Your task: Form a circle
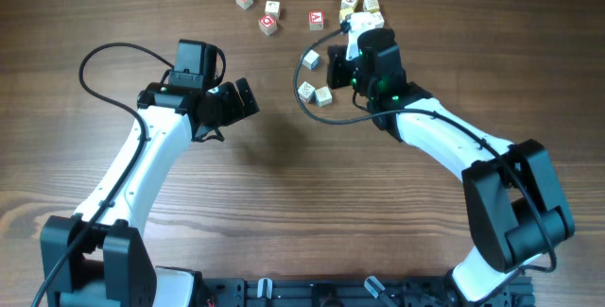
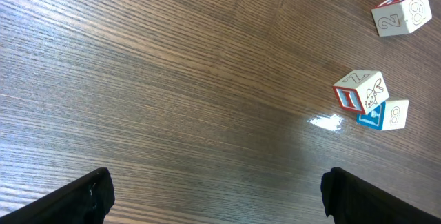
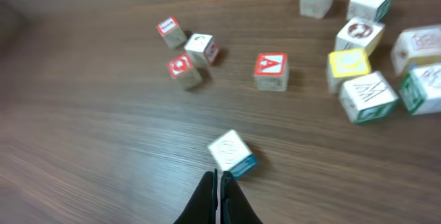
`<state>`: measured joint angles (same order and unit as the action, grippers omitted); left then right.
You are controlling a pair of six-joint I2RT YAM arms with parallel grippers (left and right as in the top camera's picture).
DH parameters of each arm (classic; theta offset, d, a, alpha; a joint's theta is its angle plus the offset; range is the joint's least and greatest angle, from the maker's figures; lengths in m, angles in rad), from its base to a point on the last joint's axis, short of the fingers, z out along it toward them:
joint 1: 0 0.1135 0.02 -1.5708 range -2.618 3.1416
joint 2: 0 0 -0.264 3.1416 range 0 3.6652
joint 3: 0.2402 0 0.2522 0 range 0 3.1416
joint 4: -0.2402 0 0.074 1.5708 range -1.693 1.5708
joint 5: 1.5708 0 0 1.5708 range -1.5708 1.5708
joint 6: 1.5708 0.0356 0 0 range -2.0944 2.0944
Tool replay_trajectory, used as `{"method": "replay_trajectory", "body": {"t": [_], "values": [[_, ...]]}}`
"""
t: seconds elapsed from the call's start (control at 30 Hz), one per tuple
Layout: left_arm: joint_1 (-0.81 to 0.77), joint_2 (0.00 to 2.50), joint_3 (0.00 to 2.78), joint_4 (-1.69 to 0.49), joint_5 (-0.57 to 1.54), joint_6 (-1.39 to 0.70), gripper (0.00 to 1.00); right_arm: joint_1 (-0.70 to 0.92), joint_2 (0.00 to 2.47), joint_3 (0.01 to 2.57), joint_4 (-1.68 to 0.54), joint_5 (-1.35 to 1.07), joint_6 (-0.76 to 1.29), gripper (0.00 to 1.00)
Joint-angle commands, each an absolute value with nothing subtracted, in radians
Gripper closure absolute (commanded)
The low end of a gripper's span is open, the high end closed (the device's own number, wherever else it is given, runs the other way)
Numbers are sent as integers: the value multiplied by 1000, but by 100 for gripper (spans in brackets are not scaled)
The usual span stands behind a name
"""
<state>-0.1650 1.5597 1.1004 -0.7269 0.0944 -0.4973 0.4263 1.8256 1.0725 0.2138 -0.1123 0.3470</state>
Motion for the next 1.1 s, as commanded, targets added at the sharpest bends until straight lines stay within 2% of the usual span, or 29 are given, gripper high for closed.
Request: {"method": "replay_trajectory", "body": {"t": [0.0,0.13,0.4,1.07], "values": [[-159,1559,1098,-727,85,-478,0,429,1838,1087,205,-159,545,96],[-159,1559,1098,-727,85,-478,0,432,1902,1110,221,-191,682,95],[-159,1559,1098,-727,85,-478,0,468,2002,1235,118,-181,683,95],[-159,1559,1098,-727,85,-478,0,471,2053,1237,72,-160,707,95]]}}
